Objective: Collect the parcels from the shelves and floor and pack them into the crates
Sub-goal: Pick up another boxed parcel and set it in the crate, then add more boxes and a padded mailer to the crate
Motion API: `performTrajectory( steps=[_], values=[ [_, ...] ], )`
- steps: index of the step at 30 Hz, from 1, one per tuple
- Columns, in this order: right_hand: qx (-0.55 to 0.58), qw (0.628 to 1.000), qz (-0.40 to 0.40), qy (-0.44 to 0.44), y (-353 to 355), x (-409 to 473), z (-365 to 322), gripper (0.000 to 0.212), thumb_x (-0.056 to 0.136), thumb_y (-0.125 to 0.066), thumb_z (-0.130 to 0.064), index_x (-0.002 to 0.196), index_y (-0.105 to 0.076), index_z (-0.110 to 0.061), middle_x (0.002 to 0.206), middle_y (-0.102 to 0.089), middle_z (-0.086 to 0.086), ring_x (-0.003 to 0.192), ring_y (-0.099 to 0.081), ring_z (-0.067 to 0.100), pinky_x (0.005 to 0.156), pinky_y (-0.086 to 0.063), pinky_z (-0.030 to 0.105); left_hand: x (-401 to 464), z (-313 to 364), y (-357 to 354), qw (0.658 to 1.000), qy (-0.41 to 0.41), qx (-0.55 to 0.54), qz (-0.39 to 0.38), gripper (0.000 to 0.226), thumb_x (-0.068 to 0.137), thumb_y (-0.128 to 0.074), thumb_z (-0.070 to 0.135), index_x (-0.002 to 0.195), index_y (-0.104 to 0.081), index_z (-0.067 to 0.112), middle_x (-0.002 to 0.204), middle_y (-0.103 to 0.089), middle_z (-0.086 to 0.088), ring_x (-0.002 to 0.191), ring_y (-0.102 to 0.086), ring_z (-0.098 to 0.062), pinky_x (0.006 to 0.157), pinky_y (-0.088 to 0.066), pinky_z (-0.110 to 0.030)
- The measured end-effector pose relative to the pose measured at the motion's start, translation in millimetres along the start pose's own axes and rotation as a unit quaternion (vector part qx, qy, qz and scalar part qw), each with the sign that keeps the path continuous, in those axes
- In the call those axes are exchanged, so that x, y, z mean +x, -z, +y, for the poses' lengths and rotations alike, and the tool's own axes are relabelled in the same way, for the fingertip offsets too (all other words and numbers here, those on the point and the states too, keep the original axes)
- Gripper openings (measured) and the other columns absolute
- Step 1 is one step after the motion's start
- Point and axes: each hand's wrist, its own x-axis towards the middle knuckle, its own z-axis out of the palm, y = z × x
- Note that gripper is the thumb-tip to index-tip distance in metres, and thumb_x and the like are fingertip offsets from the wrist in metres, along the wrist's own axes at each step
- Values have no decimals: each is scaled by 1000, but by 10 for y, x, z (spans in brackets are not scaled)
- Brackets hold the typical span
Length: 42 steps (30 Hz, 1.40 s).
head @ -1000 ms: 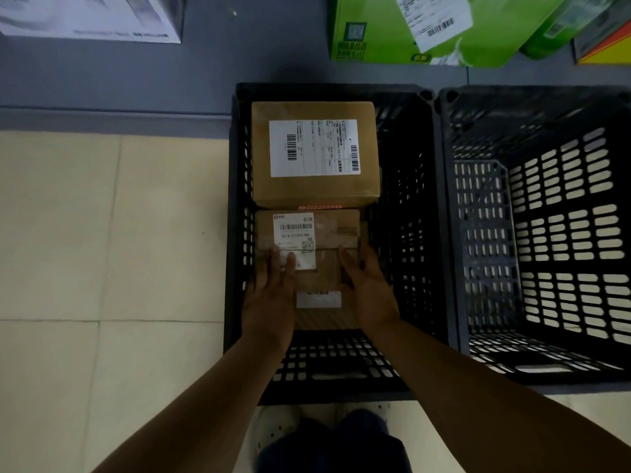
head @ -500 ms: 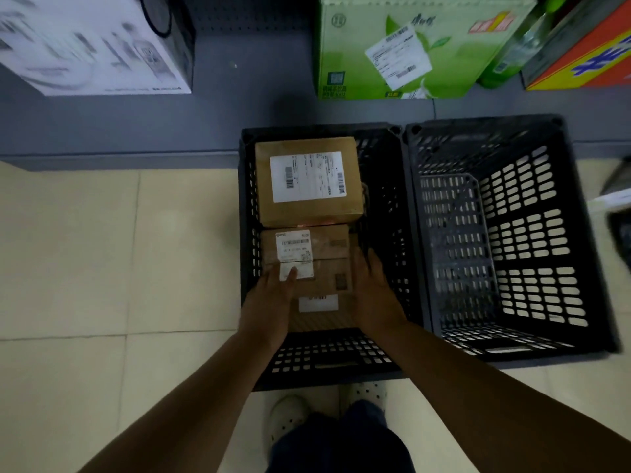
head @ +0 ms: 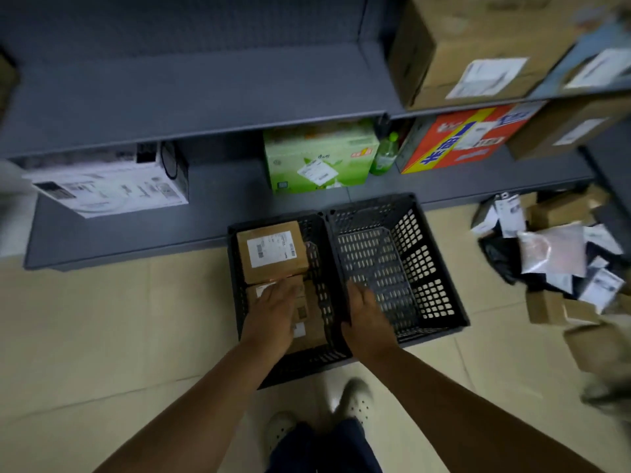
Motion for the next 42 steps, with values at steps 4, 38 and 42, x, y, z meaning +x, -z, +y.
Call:
performTrajectory(
  steps=[4, 38, 42],
  values=[
    [26, 999, 38, 4, 620, -571, 2, 69, 86, -53, -11, 148, -22, -13, 146, -27, 8, 131, -36, 27, 107, -35, 30, -184, 630, 426, 999, -3, -32, -12, 64, 92, -46, 14, 149, -19, 24, 156, -19, 1, 138, -28, -18, 111, -30, -34],
    [9, 968, 189, -165, 4264, -2822, 4549, 67, 86, -59, -14, 145, -29, -20, 151, -23, 5, 135, -33, 23, 106, -34, 27, 488, 6130, -83, 993, -103, -49, -9, 66, 92, -54, 21, 148, -20, 13, 154, -22, -9, 140, -22, -23, 113, -24, -31],
    [16, 960, 202, -193, 4563, -2656, 4948, 64, 87, -59, -16, 144, -31, -21, 150, -24, 2, 134, -34, 21, 106, -33, 27, 990, 6409, -136, 994, -99, -35, -23, 66, 92, -55, 22, 148, -21, 14, 154, -24, -8, 140, -26, -23, 112, -27, -31]
  ],
)
